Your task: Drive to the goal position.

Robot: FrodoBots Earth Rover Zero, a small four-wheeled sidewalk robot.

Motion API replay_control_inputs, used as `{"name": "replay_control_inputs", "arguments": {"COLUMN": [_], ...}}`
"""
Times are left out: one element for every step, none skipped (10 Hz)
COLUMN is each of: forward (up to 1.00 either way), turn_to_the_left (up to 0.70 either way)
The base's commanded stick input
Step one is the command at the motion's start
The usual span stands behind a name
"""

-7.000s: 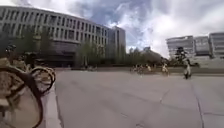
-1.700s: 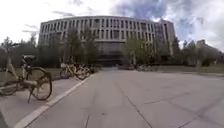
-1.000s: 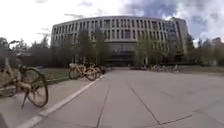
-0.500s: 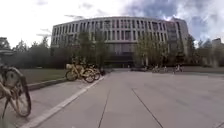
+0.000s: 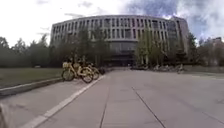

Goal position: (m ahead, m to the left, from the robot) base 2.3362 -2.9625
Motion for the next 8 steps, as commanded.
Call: {"name": "replay_control_inputs", "arguments": {"forward": [0.70,0.70,0.70,0.70,0.70,0.70,0.70,0.70], "turn_to_the_left": [0.00,0.00,0.00,0.00,0.00,0.00,0.00,0.00]}}
